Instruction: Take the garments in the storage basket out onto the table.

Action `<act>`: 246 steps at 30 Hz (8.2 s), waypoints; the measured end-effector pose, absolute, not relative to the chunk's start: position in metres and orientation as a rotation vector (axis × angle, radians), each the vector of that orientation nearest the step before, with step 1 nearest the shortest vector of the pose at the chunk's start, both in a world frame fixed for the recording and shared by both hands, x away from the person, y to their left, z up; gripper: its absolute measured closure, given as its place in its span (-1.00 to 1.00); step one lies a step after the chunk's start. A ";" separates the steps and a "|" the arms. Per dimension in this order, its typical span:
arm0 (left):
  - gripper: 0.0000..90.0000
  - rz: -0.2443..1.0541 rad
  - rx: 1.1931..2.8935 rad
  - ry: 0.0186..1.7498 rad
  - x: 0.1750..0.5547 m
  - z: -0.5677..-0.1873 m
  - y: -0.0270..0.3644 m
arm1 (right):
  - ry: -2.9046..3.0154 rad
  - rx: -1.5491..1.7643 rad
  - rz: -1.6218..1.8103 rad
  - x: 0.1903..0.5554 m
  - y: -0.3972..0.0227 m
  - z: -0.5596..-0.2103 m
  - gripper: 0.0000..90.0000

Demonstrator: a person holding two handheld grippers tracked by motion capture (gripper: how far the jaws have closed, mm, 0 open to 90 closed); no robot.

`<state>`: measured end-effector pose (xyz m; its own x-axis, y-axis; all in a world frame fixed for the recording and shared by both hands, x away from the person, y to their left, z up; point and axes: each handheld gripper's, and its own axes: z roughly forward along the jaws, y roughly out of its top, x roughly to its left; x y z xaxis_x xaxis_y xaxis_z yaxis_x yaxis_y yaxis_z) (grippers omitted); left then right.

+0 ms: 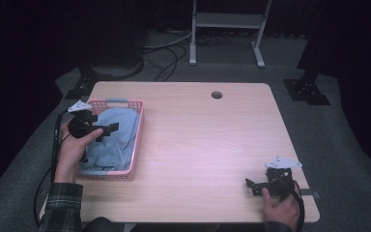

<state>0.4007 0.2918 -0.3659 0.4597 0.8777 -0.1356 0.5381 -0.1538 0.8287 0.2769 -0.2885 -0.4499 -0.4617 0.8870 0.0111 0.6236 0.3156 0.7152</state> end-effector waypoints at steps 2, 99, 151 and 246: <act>-1.00 0.481 1.826 1.211 0.402 -0.368 0.292 | 2.203 1.344 0.937 0.277 -0.289 -0.450 -1.00; -0.70 0.484 2.091 1.435 0.427 -0.417 0.270 | 2.198 1.351 0.934 0.277 -0.289 -0.450 -1.00; 0.05 0.336 1.871 1.392 0.413 -0.379 0.291 | 2.194 1.355 0.933 0.277 -0.289 -0.450 -1.00; 0.05 0.211 1.657 0.837 0.367 -0.251 0.226 | 2.184 1.365 0.928 0.277 -0.289 -0.450 -1.00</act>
